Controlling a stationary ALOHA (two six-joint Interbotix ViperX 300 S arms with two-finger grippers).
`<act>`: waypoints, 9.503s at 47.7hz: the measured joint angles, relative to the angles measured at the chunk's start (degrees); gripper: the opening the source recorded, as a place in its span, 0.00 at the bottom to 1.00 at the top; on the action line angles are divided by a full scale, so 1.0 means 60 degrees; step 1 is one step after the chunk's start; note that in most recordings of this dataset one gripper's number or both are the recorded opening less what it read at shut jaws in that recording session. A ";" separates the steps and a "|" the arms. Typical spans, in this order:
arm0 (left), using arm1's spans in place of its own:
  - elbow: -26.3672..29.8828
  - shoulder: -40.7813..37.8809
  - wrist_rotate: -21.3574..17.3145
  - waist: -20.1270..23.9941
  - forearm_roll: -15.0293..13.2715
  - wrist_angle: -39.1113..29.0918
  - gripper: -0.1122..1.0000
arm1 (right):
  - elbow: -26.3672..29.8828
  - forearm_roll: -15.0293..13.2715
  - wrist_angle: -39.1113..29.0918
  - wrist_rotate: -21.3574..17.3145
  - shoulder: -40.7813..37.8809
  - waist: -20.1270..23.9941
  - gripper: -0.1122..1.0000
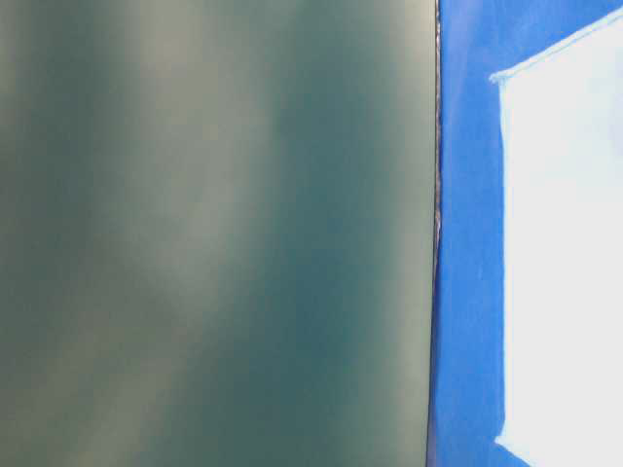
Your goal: Fold the light blue towel.
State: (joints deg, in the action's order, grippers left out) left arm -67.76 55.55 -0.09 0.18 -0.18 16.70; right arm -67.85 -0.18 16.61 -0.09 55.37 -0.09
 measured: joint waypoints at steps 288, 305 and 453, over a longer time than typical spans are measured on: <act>0.1157 -0.8101 -0.0513 0.0996 -0.0249 -0.1538 0.73 | 0.2871 -0.0454 -0.3911 -0.2915 -0.8745 -0.1143 0.63; 0.1157 -0.8774 -0.0513 0.1157 -0.0249 -0.1304 0.66 | 0.2827 -0.0454 -0.3882 -0.2974 -0.9155 -0.1274 0.62; 0.7119 -1.0371 -0.2139 -0.1860 -0.0264 -0.1187 0.12 | 0.4717 -0.3486 -0.4526 -0.2930 -0.6973 -0.4219 0.10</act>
State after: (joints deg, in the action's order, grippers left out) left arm -25.05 -6.68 -12.92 -10.99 -1.76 9.58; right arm -39.55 -21.09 -10.55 -17.67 13.54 -25.40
